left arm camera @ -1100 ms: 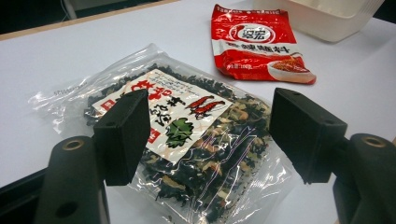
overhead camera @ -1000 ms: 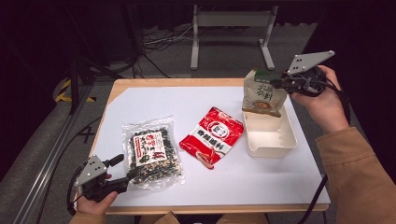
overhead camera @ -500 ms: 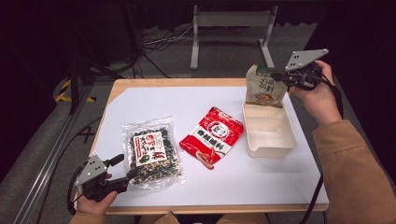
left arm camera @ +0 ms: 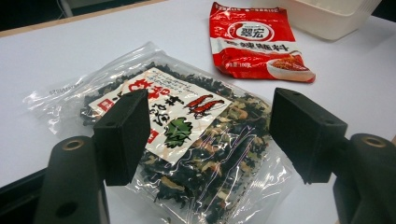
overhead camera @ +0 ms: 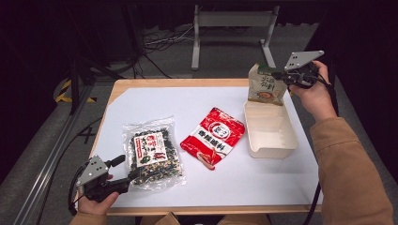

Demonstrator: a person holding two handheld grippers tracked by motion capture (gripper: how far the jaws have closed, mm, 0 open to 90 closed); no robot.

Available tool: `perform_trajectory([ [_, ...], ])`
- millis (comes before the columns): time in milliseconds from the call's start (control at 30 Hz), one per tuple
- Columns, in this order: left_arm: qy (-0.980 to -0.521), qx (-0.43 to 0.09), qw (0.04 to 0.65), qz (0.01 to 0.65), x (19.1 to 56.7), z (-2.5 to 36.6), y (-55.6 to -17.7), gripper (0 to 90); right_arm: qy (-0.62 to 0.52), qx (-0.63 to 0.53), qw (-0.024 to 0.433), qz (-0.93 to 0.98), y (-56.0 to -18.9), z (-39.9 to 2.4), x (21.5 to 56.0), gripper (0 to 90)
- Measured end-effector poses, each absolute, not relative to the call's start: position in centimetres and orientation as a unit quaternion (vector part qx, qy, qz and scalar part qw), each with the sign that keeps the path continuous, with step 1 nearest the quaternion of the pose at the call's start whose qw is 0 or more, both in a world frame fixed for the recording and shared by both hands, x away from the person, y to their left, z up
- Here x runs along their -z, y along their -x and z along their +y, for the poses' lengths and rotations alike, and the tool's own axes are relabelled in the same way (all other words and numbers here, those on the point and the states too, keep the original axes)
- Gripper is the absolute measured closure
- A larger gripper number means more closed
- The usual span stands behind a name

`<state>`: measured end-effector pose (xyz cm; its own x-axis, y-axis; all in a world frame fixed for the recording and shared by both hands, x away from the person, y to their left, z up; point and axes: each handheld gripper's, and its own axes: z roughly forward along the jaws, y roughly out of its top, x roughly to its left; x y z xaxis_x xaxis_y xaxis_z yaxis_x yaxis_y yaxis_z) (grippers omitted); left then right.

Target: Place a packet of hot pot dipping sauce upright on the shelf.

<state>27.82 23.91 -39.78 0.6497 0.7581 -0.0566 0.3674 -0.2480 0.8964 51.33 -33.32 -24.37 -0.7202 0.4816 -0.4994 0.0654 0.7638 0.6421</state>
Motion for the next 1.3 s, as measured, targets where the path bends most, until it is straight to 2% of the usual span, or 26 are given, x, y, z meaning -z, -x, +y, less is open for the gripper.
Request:
perform_trajectory([
  [1300,-0.767,-0.195,0.49,0.364,39.9,23.7,-28.1,29.8,-0.184,-0.297,0.304,0.886,-52.9,-33.6,28.9,87.7],
])
